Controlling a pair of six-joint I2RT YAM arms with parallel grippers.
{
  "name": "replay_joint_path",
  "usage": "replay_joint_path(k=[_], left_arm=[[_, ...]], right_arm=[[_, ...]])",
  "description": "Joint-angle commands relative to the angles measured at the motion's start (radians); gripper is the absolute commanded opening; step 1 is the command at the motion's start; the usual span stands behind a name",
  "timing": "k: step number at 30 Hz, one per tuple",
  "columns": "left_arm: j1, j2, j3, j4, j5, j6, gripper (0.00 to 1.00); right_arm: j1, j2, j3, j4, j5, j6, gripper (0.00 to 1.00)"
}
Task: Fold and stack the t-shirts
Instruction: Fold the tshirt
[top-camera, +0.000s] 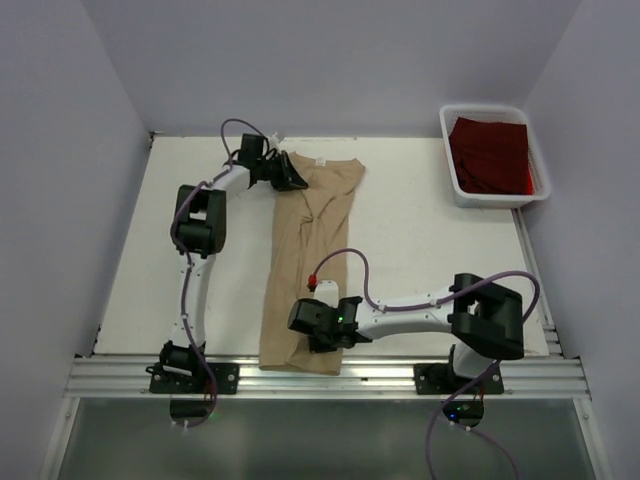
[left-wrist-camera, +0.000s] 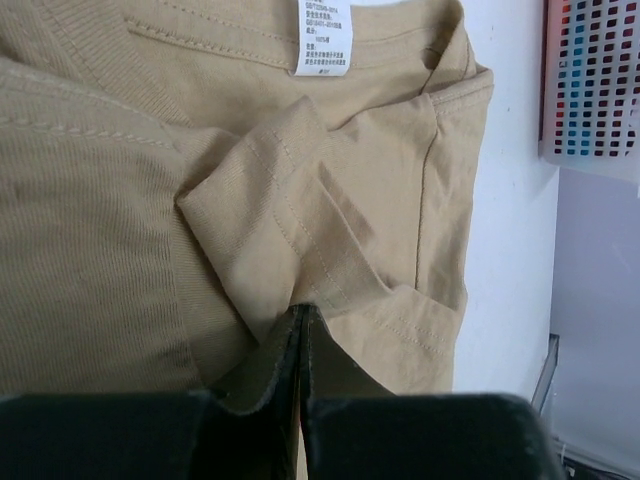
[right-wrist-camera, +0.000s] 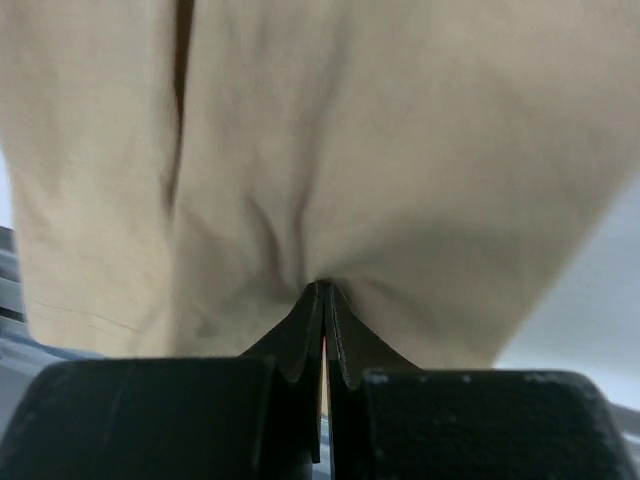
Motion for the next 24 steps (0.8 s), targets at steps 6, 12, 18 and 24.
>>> replay_joint_path(k=[6, 12, 18, 24], left_arm=[[0.018, -0.341, 0.038, -0.023, -0.106, 0.047, 0.32], [0.016, -0.716, -0.219, -0.052, -0.259, 0.051, 1.0], [0.01, -1.001, -0.617, -0.061, -0.316, 0.077, 1.0], [-0.05, -1.116, -0.852, -0.107, -0.296, 0.132, 1.0]], right_arm=[[0.019, -0.164, 0.177, -0.381, 0.228, -0.081, 0.11], [0.013, -0.175, 0.346, -0.493, 0.388, -0.207, 0.49], [-0.217, -0.204, 0.432, -0.412, 0.332, -0.383, 0.6], [-0.495, -0.123, 0.554, -0.256, 0.193, -0.607, 0.68]])
